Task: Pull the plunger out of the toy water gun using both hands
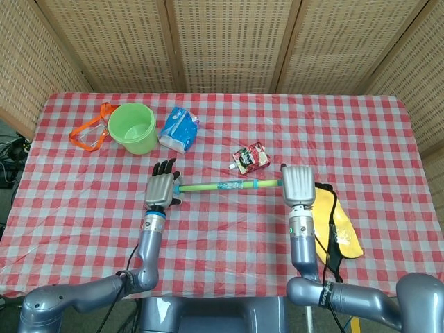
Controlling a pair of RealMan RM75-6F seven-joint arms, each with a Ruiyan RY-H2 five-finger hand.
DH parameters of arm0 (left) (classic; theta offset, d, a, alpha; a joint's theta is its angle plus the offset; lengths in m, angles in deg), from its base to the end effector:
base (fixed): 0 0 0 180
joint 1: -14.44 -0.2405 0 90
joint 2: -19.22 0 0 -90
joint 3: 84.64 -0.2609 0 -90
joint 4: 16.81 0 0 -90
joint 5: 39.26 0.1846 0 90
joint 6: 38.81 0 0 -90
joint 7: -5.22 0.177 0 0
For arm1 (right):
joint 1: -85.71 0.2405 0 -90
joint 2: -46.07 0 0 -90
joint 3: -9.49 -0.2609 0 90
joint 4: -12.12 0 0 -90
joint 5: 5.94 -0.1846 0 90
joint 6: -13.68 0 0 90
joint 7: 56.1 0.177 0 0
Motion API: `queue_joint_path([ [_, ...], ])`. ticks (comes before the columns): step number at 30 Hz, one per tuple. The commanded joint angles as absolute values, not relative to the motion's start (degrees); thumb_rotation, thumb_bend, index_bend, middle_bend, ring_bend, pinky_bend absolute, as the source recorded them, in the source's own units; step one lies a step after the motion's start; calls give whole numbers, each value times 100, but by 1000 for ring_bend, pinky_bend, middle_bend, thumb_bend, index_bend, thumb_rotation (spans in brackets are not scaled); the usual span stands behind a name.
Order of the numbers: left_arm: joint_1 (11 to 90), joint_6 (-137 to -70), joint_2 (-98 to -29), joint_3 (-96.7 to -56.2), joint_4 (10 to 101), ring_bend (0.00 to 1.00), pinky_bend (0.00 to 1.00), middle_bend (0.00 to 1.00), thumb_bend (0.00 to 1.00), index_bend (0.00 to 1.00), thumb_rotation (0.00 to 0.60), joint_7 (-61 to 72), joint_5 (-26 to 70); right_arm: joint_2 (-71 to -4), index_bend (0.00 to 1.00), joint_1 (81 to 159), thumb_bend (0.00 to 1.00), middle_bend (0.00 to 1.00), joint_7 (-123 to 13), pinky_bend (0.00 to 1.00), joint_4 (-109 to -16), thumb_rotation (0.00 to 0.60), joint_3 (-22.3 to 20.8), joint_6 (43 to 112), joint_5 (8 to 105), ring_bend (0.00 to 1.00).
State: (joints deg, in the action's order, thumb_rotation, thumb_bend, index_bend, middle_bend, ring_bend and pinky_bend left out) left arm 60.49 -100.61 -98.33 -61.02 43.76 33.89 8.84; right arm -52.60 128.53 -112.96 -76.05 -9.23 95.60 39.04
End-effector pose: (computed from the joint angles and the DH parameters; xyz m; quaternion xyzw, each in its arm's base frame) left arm -0.1295 0.3930 -0.0901 -0.6055 -0.4887 -0.3748 0.5040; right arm -0.1422 -0.3816 0.0285 0.6287 -0.3195 0.2911 0.6464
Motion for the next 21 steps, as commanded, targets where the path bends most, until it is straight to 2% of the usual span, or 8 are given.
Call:
queue_joint_path([
  [1, 6064, -10050, -9845, -6095, 4352, 0, 0, 0, 322, 444, 600, 3407, 862, -5259, 804, 12854, 527, 1000, -11299, 797, -7618, 600, -919, 9559, 3902, 1000],
  [8, 6077, -10031, -9877, -6097, 4292, 0, 0, 0, 331, 500, 600, 3436, 812, -5244, 804, 12847, 527, 1000, -11299, 797, -7655, 600, -911, 9562, 3896, 1000],
  [12, 6054, -10086, -9905, -6106, 4266, 0, 0, 0, 377, 537, 600, 3377, 843, -5210, 804, 12828, 527, 1000, -11259, 797, -7692, 600, -924, 9552, 3878, 1000],
  [21, 5952, -10292, -9764, -6155, 4473, 0, 0, 0, 390, 540, 600, 3299, 1034, -5066, 804, 12799, 527, 1000, -11191, 797, -7802, 600, -933, 9586, 3971, 1000],
])
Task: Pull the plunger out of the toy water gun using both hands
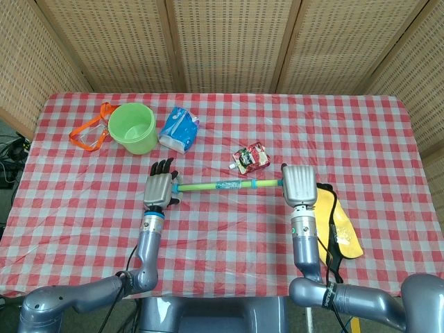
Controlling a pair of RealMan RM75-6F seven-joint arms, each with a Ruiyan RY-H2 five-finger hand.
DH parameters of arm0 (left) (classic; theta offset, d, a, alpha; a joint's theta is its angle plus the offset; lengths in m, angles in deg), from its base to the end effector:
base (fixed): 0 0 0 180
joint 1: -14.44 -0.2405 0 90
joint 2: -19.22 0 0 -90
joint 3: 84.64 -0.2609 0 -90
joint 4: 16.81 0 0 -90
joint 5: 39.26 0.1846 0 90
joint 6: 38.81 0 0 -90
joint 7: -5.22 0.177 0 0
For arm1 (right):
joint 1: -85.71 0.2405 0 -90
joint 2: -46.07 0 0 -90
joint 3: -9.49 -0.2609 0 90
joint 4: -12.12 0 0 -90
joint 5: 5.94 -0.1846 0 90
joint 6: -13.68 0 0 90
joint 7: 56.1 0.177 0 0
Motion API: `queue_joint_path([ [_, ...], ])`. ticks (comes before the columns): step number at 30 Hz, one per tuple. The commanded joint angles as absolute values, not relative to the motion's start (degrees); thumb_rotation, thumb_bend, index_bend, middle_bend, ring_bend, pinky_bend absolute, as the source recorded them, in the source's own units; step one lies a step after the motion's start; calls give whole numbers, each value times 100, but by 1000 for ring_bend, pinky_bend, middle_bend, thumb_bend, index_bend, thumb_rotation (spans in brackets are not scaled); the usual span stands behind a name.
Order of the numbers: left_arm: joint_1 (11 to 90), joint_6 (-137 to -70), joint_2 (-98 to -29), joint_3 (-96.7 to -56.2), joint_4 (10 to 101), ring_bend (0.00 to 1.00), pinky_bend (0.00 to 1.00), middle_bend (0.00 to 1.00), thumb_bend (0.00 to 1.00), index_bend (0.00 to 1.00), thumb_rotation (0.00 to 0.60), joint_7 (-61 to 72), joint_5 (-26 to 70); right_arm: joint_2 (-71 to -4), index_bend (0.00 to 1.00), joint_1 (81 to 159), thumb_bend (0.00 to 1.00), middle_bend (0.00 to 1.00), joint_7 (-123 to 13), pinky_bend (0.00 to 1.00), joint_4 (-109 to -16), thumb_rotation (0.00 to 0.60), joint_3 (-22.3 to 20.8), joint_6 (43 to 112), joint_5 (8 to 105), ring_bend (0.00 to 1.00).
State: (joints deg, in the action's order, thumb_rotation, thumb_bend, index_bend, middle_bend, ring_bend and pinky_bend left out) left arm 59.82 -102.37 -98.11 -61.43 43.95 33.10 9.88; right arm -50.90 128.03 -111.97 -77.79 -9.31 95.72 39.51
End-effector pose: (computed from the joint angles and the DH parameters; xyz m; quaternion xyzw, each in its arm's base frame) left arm -0.1330 0.3921 -0.0842 -0.5975 -0.4832 -0.3825 0.5130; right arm -0.1429 -0.3811 0.0375 0.6249 -0.3214 0.3003 0.6450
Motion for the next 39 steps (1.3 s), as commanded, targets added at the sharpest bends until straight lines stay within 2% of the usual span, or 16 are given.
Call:
queue_joint_path([
  [1, 5939, -10318, -9739, -6156, 4519, 0, 0, 0, 390, 541, 600, 3293, 1055, -5050, 804, 12798, 527, 1000, -11187, 797, -7818, 600, -941, 9594, 3978, 1000],
  [8, 5782, -10577, -9469, -6230, 5013, 0, 0, 0, 391, 542, 600, 3343, 1219, -4935, 804, 12775, 527, 1000, -11157, 797, -7925, 600, -962, 9646, 4030, 1000],
  [22, 5257, -11004, -8910, -6626, 5771, 0, 0, 0, 391, 552, 600, 3365, 1482, -4737, 803, 12671, 527, 1000, -10966, 797, -7912, 600, -962, 9667, 4108, 1000],
  [39, 4917, -11031, -8554, -6805, 5847, 0, 0, 0, 391, 552, 600, 3175, 1611, -4589, 803, 12505, 527, 1000, -10608, 797, -7339, 600, -1039, 9547, 3990, 1000],
])
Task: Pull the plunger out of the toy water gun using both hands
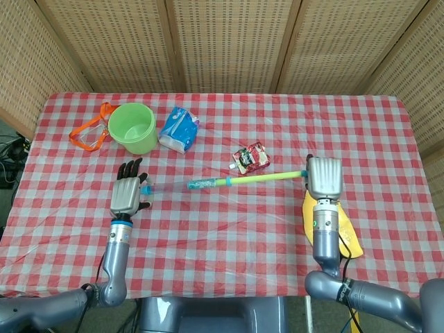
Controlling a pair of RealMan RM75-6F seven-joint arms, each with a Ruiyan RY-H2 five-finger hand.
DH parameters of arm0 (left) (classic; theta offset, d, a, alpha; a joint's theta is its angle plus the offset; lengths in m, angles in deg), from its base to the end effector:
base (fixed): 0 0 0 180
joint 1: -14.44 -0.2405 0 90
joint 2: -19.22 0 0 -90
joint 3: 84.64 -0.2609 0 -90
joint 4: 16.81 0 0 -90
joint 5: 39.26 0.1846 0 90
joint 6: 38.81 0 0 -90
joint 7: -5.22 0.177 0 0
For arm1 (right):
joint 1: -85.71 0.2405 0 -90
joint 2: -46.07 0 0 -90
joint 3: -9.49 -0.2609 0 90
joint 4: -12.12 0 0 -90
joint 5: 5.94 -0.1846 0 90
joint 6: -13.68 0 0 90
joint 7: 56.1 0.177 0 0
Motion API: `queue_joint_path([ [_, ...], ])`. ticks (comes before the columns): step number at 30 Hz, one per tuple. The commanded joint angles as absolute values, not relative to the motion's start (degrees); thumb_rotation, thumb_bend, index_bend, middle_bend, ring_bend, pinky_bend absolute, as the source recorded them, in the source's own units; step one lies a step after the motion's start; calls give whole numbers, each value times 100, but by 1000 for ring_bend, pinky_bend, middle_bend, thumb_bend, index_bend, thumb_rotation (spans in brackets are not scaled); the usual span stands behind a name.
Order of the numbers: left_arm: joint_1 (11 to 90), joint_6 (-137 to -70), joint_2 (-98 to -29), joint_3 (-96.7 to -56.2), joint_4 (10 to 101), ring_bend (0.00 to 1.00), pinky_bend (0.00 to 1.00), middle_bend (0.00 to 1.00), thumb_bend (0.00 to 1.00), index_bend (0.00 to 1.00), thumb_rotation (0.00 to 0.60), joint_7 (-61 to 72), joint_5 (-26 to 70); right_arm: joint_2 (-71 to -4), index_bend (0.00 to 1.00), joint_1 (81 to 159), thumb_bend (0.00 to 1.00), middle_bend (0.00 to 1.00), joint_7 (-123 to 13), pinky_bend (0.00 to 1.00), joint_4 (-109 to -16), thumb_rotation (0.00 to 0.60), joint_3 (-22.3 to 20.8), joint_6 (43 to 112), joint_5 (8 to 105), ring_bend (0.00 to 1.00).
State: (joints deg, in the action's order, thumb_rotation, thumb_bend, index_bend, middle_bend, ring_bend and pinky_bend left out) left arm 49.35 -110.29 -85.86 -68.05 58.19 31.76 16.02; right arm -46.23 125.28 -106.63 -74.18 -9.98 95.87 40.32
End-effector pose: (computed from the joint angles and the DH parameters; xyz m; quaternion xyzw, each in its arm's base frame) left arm -0.1853 0.3629 -0.0219 -0.5867 -0.4519 -0.3902 0.5471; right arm -0.1813 -0.3915 0.0780 0.5811 -0.3163 0.2982 0.6880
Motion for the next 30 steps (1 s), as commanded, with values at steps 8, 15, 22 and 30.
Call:
queue_joint_path([
  [8, 4870, -11022, -8384, -6780, 6184, 0, 0, 0, 391, 550, 600, 3321, 1528, -4510, 802, 12443, 527, 1000, -10497, 797, -7104, 600, -1064, 9457, 3928, 1000],
  [15, 4819, -11176, -8243, -6803, 6491, 0, 0, 0, 391, 552, 600, 3495, 1562, -4496, 802, 12419, 527, 1000, -10436, 797, -6929, 600, -1076, 9418, 3920, 1000],
  [22, 4814, -11027, -8293, -6850, 6317, 0, 0, 0, 391, 554, 600, 3512, 1412, -4433, 802, 12392, 527, 1000, -10359, 797, -6792, 600, -1137, 9359, 3872, 1000],
  [30, 4878, -11010, -8348, -6829, 6224, 0, 0, 0, 391, 554, 600, 3566, 1436, -4365, 802, 12345, 527, 1000, -10319, 796, -6779, 600, -1135, 9310, 3841, 1000],
])
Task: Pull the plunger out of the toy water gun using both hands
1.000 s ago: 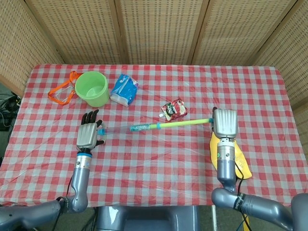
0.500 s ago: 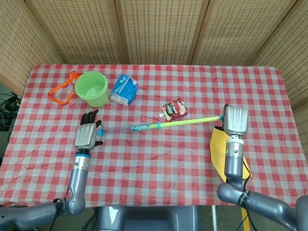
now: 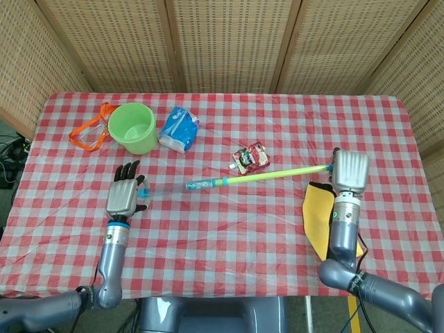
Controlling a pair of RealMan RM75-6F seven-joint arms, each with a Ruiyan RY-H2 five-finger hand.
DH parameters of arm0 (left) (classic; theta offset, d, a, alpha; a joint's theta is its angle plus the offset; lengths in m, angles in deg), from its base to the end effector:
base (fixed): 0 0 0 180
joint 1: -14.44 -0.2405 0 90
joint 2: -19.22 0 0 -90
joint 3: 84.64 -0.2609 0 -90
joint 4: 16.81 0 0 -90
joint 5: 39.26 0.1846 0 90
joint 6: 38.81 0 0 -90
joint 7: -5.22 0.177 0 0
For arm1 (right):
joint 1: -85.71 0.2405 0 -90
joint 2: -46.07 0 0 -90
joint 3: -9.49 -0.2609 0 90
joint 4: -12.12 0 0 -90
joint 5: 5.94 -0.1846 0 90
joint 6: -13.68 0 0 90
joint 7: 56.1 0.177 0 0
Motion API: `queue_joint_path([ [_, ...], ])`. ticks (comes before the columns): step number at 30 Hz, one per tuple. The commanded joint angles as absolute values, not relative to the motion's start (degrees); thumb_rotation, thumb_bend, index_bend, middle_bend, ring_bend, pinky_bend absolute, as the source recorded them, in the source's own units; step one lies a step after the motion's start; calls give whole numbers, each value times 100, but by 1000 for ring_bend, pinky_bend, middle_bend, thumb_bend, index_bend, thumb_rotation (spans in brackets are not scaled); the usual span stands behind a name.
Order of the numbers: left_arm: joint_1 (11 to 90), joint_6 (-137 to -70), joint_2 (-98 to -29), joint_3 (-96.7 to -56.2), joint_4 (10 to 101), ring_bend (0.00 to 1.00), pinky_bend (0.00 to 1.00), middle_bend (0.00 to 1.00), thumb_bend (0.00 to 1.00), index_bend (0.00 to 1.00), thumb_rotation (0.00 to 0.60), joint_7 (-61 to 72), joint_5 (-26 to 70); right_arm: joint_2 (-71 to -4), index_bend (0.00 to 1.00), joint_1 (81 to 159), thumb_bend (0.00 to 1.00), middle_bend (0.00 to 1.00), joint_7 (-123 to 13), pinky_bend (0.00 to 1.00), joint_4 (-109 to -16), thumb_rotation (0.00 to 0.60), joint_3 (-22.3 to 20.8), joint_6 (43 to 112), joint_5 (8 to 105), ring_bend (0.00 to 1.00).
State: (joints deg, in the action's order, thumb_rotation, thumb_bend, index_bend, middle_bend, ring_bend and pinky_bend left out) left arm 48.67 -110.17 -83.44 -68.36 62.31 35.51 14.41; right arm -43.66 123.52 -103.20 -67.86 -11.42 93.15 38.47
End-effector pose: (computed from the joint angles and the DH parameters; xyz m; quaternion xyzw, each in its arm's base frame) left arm -0.1875 0.3584 -0.0153 -0.5982 -0.4497 -0.3708 0.5500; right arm -0.2214 -0.4025 0.1066 0.5477 -0.3202 0.2729 0.7232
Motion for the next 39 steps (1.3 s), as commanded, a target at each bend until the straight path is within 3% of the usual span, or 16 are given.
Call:
queue_joint_path([
  [1, 4886, -11000, -8353, -6825, 6214, 0, 0, 0, 391, 554, 600, 3577, 1425, -4364, 802, 12339, 527, 1000, -10319, 796, -6771, 600, -1132, 9307, 3834, 1000],
  [17, 4881, -10925, -8374, -6874, 6167, 0, 0, 0, 384, 545, 600, 3612, 1364, -4292, 799, 12281, 523, 1000, -10397, 796, -6711, 600, -1089, 9259, 3748, 1000],
  [20, 4883, -10811, -8259, -6942, 6228, 0, 0, 0, 288, 445, 600, 3753, 1297, -4226, 756, 12258, 505, 998, -10728, 781, -6791, 600, -1013, 9197, 3514, 982],
  [22, 4916, -10686, -8136, -6981, 6336, 0, 0, 0, 150, 272, 600, 3993, 1142, -4172, 646, 12290, 454, 958, -11195, 731, -6913, 600, -988, 9229, 3219, 924],
  [25, 4928, -10634, -8016, -6998, 6459, 0, 0, 0, 99, 112, 600, 4096, 1066, -4091, 484, 12371, 375, 775, -11856, 594, -7129, 600, -1000, 9360, 2784, 755],
  [27, 4929, -10624, -7957, -7003, 6525, 0, 0, 0, 93, 32, 600, 4108, 1057, -4064, 328, 12416, 314, 564, -12127, 475, -7211, 600, -1011, 9447, 2607, 578],
  [32, 4908, -10656, -7796, -6989, 6713, 0, 0, 0, 90, 0, 600, 4004, 1120, -4009, 117, 12473, 251, 199, -12336, 321, -7365, 600, -1054, 9585, 2401, 237],
  [36, 4861, -10684, -7650, -7036, 6877, 0, 0, 0, 90, 0, 600, 3864, 1263, -3996, 49, 12450, 234, 44, -12188, 189, -7340, 600, -1002, 9649, 2540, 52],
  [39, 4805, -10713, -7520, -7091, 7029, 0, 0, 0, 91, 0, 600, 3744, 1391, -3970, 40, 12414, 233, 2, -12024, 157, -7372, 600, -979, 9679, 2659, 2],
])
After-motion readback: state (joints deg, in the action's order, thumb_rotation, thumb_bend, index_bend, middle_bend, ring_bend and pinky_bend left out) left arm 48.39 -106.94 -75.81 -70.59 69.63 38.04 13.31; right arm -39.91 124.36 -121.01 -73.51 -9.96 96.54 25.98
